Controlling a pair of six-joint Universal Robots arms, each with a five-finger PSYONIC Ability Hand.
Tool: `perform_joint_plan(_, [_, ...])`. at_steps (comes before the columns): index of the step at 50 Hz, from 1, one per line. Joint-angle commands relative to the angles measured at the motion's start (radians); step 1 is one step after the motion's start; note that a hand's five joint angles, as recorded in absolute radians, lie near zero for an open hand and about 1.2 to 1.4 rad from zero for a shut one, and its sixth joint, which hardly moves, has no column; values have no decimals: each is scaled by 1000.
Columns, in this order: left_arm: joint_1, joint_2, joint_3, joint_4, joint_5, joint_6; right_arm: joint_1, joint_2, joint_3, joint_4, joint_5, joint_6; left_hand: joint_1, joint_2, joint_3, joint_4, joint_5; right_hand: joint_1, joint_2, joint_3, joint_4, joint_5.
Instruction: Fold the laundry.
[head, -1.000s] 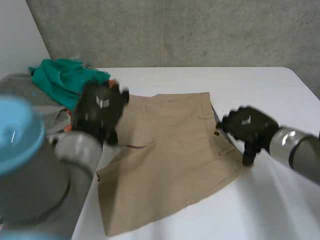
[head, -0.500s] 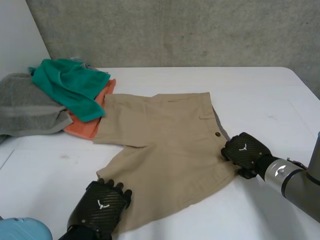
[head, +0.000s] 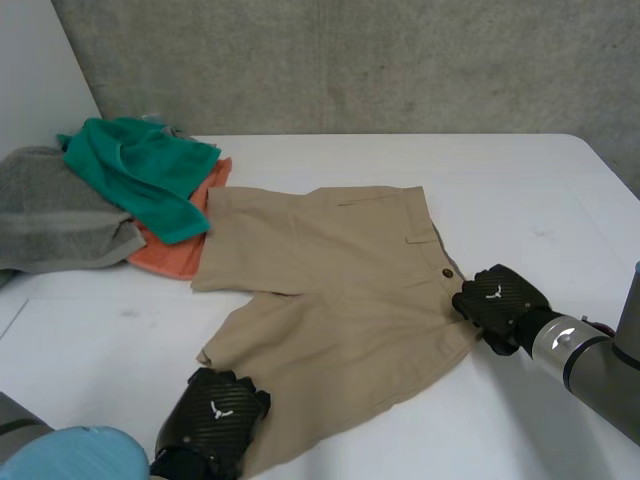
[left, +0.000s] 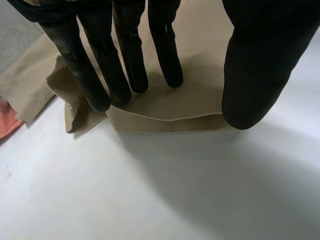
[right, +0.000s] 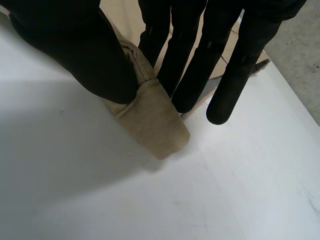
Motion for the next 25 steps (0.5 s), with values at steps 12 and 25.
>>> perform_joint_plan(12, [-3, -11, 33, 36, 0, 0, -3, -73, -2, 56, 65, 49, 759, 757, 756, 766, 764, 383, 241, 215, 201, 224])
perform_joint_plan(25, [-10, 170, 50, -7, 3, 0, -66, -282, -3, 377, 84, 62, 759, 757, 756, 766, 764, 383, 241, 215, 201, 224])
